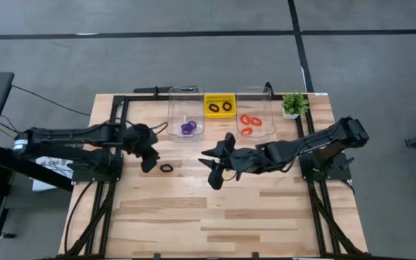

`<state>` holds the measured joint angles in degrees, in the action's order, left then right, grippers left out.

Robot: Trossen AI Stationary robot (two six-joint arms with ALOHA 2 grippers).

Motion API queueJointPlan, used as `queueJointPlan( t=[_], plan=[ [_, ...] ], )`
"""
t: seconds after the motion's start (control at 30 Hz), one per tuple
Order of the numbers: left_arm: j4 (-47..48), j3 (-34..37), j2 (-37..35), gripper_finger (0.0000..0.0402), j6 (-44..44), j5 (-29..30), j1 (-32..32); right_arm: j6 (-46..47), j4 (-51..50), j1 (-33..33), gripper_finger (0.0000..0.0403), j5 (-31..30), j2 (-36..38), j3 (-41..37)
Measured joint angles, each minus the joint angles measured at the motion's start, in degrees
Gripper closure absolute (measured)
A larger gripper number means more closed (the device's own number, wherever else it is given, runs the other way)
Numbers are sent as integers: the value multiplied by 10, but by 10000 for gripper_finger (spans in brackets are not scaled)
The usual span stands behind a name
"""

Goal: Sort spring keychains
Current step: Put the black spring keychain into the yellow bin

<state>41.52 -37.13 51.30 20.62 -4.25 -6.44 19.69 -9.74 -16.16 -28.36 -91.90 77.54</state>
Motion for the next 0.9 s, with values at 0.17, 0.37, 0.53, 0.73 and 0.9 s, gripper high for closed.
queueJointPlan(
  t=[0.17,0.37,0.53,0.73,0.9],
  plan=[
    [1,57,43,310,68,2,21,4,4,5,292,-1,-20,0],
    [-41,97,64,310,112,-3,60,3,8,17,292,4,-22,0],
    [-59,99,64,310,87,21,68,-2,16,29,292,5,-17,1],
    [-65,100,64,310,57,27,68,-2,17,42,292,20,-17,1],
    [-76,100,65,310,17,27,60,-2,21,47,292,29,-17,1]
  ],
)
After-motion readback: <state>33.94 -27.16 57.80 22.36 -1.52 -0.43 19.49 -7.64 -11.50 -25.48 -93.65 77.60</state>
